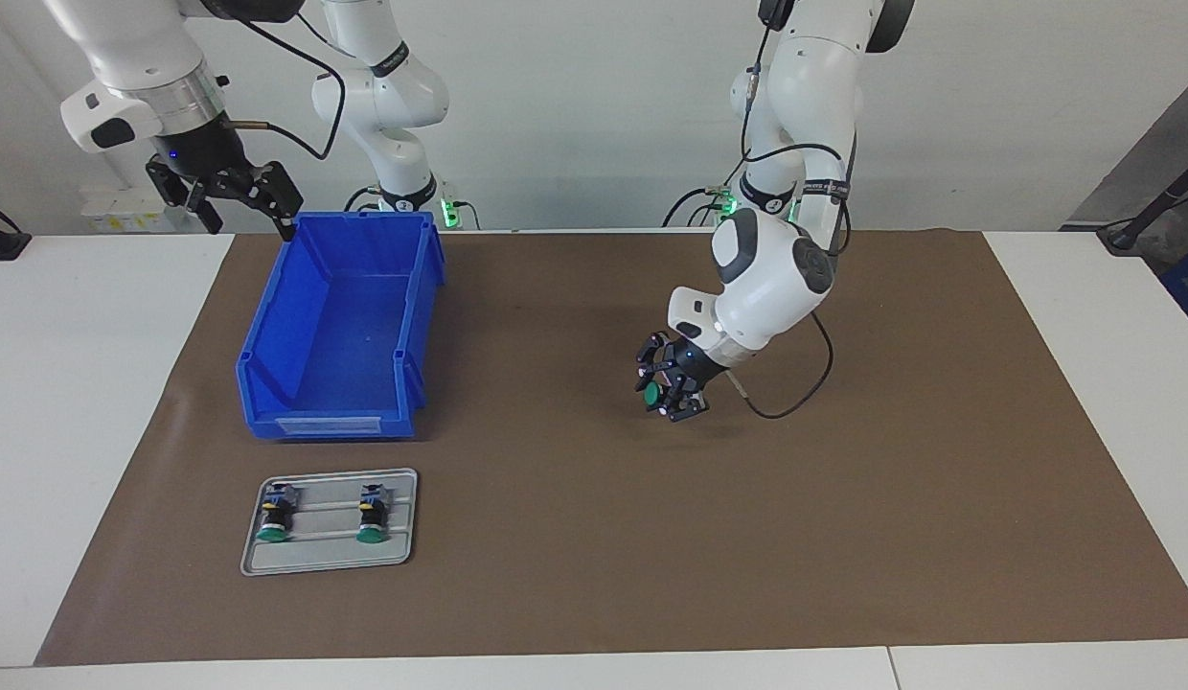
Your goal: Place and press button with both arms
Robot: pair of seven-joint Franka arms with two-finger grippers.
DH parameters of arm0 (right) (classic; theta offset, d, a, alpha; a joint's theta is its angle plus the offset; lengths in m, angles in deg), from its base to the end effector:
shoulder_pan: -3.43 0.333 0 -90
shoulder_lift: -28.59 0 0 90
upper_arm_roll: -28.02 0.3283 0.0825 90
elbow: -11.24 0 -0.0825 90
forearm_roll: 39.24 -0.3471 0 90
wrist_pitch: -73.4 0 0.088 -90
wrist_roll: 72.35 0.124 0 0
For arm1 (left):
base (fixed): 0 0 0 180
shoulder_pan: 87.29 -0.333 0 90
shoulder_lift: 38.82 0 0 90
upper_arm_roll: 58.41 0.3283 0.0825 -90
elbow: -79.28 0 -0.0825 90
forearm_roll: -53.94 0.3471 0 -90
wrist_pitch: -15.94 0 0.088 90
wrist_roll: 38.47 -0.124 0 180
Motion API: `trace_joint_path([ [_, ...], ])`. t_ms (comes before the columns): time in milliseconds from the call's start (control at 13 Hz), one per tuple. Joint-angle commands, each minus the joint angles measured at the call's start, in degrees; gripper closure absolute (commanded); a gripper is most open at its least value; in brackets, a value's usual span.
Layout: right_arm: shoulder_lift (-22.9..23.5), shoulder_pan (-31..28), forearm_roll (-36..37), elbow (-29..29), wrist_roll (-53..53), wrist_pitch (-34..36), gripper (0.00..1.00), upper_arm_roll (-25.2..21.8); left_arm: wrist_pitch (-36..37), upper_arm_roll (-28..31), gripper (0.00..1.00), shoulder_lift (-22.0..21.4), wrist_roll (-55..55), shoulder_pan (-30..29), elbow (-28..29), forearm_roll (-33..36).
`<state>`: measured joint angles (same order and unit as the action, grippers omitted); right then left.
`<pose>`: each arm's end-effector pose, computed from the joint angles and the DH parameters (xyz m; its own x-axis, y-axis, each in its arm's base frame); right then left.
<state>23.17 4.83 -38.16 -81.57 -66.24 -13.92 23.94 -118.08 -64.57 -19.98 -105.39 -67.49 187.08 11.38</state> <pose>0.4813 -0.0269 0.6416 0.9882 -0.1534 -0.0002 -0.1533 -0.9881 0.0122 0.5508 -0.2838 0.3721 0.4400 -0.7390 0.5101 -0.8980 -0.3597 0.2534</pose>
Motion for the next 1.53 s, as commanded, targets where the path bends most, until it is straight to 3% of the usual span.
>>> trace_joint_path([
  [0,-1.17,-0.35,-1.26,-0.97,-1.63,0.49,0.00,0.21,0.69,-0.52,0.70,-4.50,-13.79,-3.43,6.62,-14.50],
  [153,-1.09,-0.35,-1.26,-0.97,-1.63,0.49,0.00,0.21,0.87,-0.43,0.70,-6.35,-24.17,-4.93,10.92,-24.45],
  [460,-1.09,-0.35,-1.26,-0.97,-1.63,0.49,0.00,0.21,1.83,-0.43,0.72,-9.07,-34.91,-7.04,16.91,-34.76],
  [614,-1.09,-0.35,-1.26,-0.97,-1.63,0.49,0.00,0.21,5.59,-0.43,0.86,-10.57,-39.58,-9.76,20.25,-36.36],
  [921,-1.09,-0.35,-1.26,-0.97,-1.63,0.49,0.00,0.21,17.19,-0.43,0.86,-11.63,-46.53,-17.67,24.47,-36.45],
  [1151,-1.09,-0.35,-1.26,-0.97,-1.63,0.49,0.00,0.21,21.77,-0.35,0.86,-11.63,-51.01,-20.05,27.02,-42.23],
  [1458,-1.09,-0.78,-1.26,-0.97,-1.54,0.49,0.00,0.21,25.90,-0.26,0.86,-11.63,-54.43,-23.04,29.30,-44.35],
])
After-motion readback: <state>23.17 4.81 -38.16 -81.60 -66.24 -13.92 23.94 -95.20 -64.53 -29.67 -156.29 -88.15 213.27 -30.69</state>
